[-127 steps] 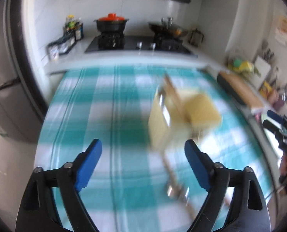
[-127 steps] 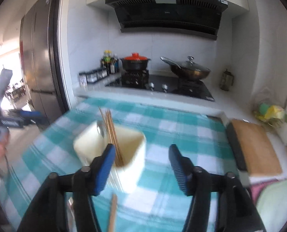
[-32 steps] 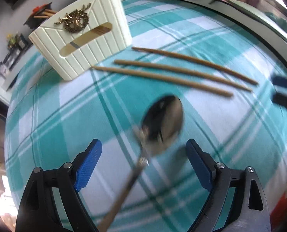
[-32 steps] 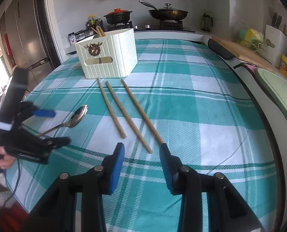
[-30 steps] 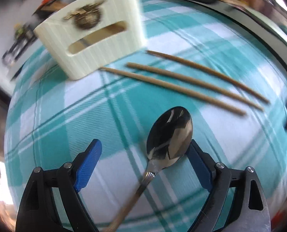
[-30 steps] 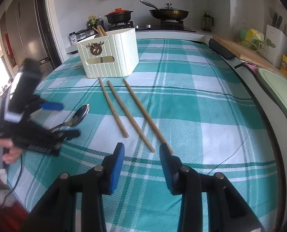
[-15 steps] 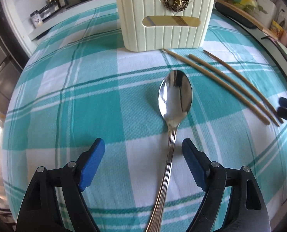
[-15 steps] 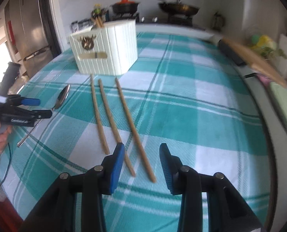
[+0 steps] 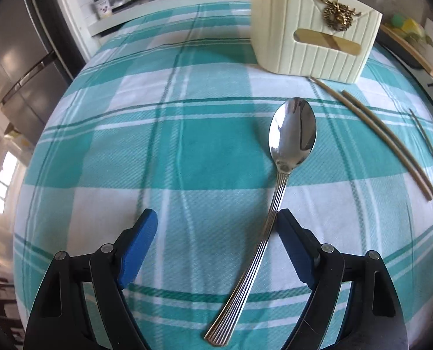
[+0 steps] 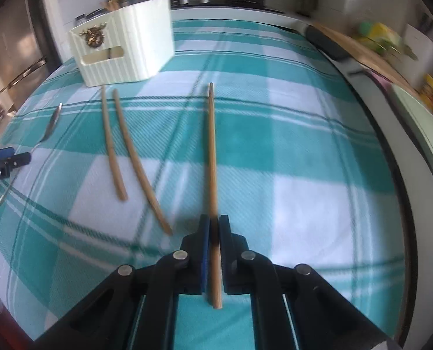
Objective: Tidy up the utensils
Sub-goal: 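Grasp the second silver spoon handle with the left gripper while the right gripper grasps a chopstick, then lift the spoon over the caddy with the left gripper while the right gripper carries its chopstick there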
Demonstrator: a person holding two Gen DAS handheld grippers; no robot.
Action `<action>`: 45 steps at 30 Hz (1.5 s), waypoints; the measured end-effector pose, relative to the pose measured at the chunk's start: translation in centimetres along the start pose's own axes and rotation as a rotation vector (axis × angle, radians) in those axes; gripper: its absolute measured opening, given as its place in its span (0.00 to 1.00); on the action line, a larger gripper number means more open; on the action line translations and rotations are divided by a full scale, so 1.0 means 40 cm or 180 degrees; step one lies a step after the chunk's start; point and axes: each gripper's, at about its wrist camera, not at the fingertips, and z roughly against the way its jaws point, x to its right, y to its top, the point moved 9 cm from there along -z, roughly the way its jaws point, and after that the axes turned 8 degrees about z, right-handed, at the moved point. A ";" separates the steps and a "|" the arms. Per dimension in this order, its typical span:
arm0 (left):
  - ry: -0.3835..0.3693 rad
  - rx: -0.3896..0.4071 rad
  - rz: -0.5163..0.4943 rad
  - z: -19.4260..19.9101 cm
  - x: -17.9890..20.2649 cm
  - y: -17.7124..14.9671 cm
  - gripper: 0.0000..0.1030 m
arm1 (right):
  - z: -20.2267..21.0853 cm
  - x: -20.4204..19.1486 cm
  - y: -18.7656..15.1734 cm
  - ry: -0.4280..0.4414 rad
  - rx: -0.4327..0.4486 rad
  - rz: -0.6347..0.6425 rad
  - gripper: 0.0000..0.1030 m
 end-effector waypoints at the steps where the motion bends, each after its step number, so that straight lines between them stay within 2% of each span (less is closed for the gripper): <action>1: -0.0042 -0.0027 -0.0017 0.001 -0.005 -0.004 0.82 | 0.011 0.006 -0.017 -0.0022 0.0001 0.0003 0.06; 2: -0.0107 -0.0059 -0.0052 0.001 -0.005 -0.007 0.82 | 0.018 0.008 -0.025 -0.0017 0.0000 0.0010 0.07; 4: -0.0278 -0.0147 -0.0165 0.004 -0.001 -0.019 0.82 | 0.026 0.007 -0.043 0.0023 -0.0046 0.0065 0.17; 5: -0.0356 -0.0191 -0.0253 0.007 0.003 -0.026 0.82 | 0.031 0.004 -0.045 0.0049 -0.0058 0.0104 0.36; 7: -0.0443 -0.0236 -0.0398 0.016 0.007 -0.034 0.82 | 0.045 -0.002 -0.040 0.0133 -0.0033 0.0184 0.48; 11: -0.0622 -0.0271 -0.0505 0.029 0.019 -0.027 0.82 | 0.039 0.011 -0.010 0.0260 -0.0115 0.0176 0.48; 16: -0.0645 -0.0308 -0.0551 0.005 0.028 -0.007 0.82 | -0.027 0.022 0.023 0.0294 -0.0270 0.0247 0.48; 17: -0.0660 -0.0337 -0.0549 -0.002 0.032 -0.005 0.82 | -0.033 0.023 0.030 0.0262 -0.0232 0.0280 0.49; 20: -0.0646 -0.0373 -0.0610 -0.013 0.049 0.001 0.82 | -0.047 0.025 0.055 0.0196 -0.0175 0.0376 0.48; 26: -0.0605 -0.0352 -0.0737 -0.043 0.106 0.059 0.79 | -0.078 0.045 0.105 0.0241 -0.0152 0.0368 0.47; 27: -0.0609 -0.0352 -0.0748 -0.049 0.115 0.072 0.76 | -0.085 0.045 0.116 0.0258 -0.0161 0.0382 0.46; 32: -0.0606 -0.0355 -0.0803 -0.071 0.149 0.113 0.74 | -0.115 0.043 0.166 0.0324 -0.0183 0.0445 0.38; 35: -0.0651 -0.0354 -0.0862 -0.074 0.172 0.124 0.62 | -0.141 0.044 0.208 0.0371 -0.0196 0.0435 0.37; 37: -0.0690 -0.0327 -0.0908 -0.070 0.188 0.130 0.41 | -0.159 0.053 0.236 0.0337 -0.0195 0.0407 0.25; 39: -0.0713 -0.0316 -0.0933 -0.071 0.195 0.137 0.41 | -0.176 0.060 0.263 0.0384 -0.0227 0.0305 0.07; 42: -0.0761 -0.0292 -0.0898 -0.068 0.189 0.149 0.40 | -0.191 0.070 0.292 0.0466 -0.0228 0.0124 0.06; 45: -0.0803 -0.0152 -0.0850 -0.029 0.171 0.156 0.40 | -0.162 0.075 0.308 0.0532 -0.0077 -0.0044 0.06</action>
